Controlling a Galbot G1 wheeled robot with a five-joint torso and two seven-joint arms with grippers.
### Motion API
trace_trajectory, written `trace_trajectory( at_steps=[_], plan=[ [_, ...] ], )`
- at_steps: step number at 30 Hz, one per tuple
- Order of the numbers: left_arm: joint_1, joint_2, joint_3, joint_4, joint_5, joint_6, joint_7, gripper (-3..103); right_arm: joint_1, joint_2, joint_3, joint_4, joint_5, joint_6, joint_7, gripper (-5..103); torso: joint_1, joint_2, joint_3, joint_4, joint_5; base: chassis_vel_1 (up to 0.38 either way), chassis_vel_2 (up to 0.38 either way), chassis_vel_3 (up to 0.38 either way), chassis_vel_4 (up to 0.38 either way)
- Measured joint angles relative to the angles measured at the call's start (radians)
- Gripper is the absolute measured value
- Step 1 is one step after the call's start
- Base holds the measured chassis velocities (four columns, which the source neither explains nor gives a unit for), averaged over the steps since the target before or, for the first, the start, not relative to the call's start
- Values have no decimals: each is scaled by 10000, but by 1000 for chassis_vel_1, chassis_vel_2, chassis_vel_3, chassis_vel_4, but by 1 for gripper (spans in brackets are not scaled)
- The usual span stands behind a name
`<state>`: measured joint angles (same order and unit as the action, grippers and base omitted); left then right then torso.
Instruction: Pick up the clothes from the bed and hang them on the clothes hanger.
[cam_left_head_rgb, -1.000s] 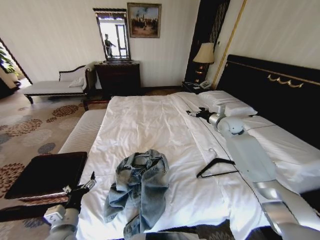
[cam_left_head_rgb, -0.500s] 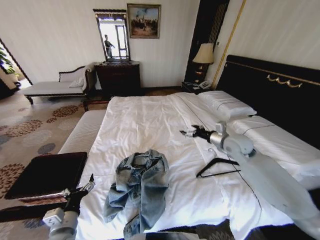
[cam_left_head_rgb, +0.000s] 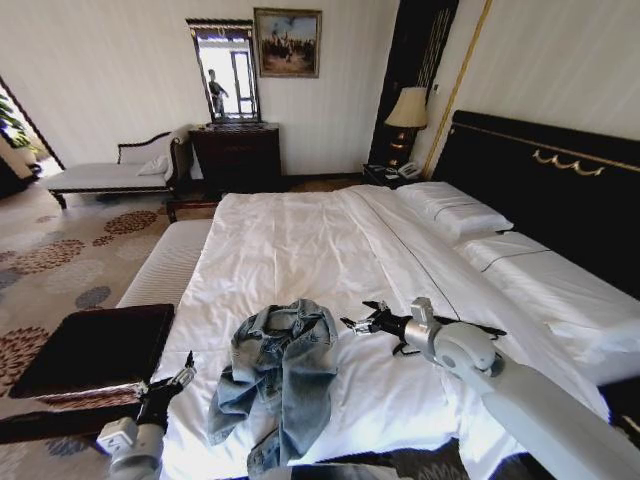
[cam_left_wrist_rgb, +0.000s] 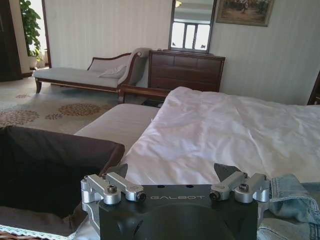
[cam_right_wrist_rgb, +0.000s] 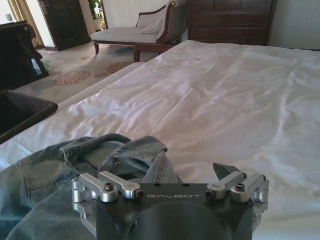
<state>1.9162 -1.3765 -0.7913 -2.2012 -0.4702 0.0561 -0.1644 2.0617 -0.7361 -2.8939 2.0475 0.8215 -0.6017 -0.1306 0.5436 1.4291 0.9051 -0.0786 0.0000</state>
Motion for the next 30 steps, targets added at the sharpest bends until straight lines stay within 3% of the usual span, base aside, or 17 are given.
trace_trajectory(
  at_steps=[7, 14, 18, 21, 22, 25, 26, 30],
  plan=[
    [-37, -7, 10, -145, 44, 59, -19, 96, 436, -923, -46, -147, -310, -666, -166, 100, 3, -2, 2, 2, -1, 0, 0, 0, 0],
    [-74, -67, -6, -47, 37, 65, -28, 96, -180, -775, -51, 15, -1450, -507, -724, 100, 0, -1, 1, -5, 0, 0, 0, 0, 0],
    [-107, -129, 19, -21, 45, 64, -29, 96, -7, -423, -33, 34, -1275, -288, -556, 100, 1, -2, 1, 4, 4, 0, 0, 0, 0],
    [-106, -20, -47, 44, 41, 45, -33, 96, -65, 922, 20, 533, -722, 37, -158, 100, 3, -2, 2, 3, 2, 0, 0, 0, 0],
    [-106, -20, -47, 44, 41, 45, -33, 96, -65, 922, 20, 533, -722, 37, -158, 100, 3, -2, 2, 3, 2, 0, 0, 0, 0],
    [-89, 175, -268, 63, -153, -10, -6, 96, -952, 3493, 633, 1505, 454, 382, 563, 100, 1, -1, 1, -2, 0, 0, 0, 0, 0],
    [-89, 175, -268, 63, -153, -10, -6, 96, -952, 3493, 633, 1505, 454, 382, 563, 100, 1, -1, 1, -2, 0, 0, 0, 0, 0],
    [-20, 385, -493, 243, -465, -234, 109, 96, -2043, 5629, 2060, 2435, 2292, 305, 1553, 100, 0, 1, 0, -4, 2, 0, 0, 0, 0]
  ],
)
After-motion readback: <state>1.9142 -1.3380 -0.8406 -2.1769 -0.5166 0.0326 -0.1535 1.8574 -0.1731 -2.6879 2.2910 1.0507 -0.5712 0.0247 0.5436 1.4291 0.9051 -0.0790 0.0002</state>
